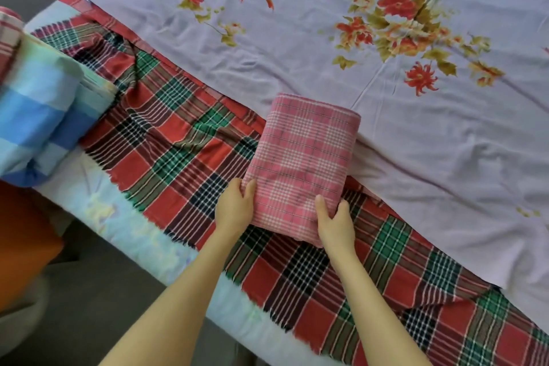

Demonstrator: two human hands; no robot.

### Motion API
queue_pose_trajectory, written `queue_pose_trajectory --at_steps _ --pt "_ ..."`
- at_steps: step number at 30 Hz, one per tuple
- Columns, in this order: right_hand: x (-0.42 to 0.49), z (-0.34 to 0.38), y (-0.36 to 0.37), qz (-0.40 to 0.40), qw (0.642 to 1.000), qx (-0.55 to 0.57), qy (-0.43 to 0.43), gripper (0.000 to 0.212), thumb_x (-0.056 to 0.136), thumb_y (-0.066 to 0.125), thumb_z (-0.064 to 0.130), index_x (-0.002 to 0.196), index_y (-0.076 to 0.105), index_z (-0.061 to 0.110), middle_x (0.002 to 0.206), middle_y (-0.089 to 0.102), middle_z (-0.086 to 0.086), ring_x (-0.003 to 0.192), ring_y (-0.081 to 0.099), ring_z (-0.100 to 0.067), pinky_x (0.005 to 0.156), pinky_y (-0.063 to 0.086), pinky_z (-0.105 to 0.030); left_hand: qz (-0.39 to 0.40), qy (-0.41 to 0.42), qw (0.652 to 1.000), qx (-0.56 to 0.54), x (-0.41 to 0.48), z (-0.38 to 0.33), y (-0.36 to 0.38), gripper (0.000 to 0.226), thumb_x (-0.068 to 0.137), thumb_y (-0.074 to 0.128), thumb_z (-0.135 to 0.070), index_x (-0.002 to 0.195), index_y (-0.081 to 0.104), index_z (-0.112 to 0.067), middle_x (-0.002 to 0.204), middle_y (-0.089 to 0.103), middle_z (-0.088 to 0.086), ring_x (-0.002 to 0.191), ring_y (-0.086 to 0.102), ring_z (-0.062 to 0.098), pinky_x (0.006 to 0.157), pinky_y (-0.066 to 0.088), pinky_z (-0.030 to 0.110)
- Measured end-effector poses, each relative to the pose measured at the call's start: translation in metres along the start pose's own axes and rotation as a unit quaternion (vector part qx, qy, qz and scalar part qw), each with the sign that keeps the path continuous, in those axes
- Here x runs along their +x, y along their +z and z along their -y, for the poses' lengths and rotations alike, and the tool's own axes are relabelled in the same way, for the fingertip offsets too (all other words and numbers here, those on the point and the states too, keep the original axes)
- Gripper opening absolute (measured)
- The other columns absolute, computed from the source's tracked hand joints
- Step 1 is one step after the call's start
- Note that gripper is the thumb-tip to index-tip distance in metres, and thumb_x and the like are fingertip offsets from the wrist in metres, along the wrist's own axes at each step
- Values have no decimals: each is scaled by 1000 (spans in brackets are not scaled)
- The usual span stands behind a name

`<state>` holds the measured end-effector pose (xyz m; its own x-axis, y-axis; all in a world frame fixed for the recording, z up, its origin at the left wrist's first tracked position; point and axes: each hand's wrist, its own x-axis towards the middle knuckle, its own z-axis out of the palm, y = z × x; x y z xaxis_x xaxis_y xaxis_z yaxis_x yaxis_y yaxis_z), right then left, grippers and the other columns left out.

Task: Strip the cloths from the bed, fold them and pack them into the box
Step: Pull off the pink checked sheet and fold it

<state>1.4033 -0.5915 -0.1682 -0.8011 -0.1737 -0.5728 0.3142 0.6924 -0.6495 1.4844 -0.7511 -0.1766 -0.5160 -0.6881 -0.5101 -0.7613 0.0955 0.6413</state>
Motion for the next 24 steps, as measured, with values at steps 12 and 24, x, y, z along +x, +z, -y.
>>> queue_pose_trajectory --at_steps 12,24 --pt "-83 -14 46 -8 966 191 172 39 87 66 35 105 52 3 98 61 -2 95 59 -21 83 50 -35 37 -326 813 -481 -86 33 -16 39 80 70 -44 92 62 -7 87 68 9 79 65 23 68 53 32" --pt "-35 28 -32 85 875 400 259 29 82 70 12 108 58 12 117 61 -16 90 61 -31 87 48 -52 30 -115 929 -350 -117 19 -75 51 73 79 -14 117 52 -20 107 68 2 94 69 20 77 58 39"
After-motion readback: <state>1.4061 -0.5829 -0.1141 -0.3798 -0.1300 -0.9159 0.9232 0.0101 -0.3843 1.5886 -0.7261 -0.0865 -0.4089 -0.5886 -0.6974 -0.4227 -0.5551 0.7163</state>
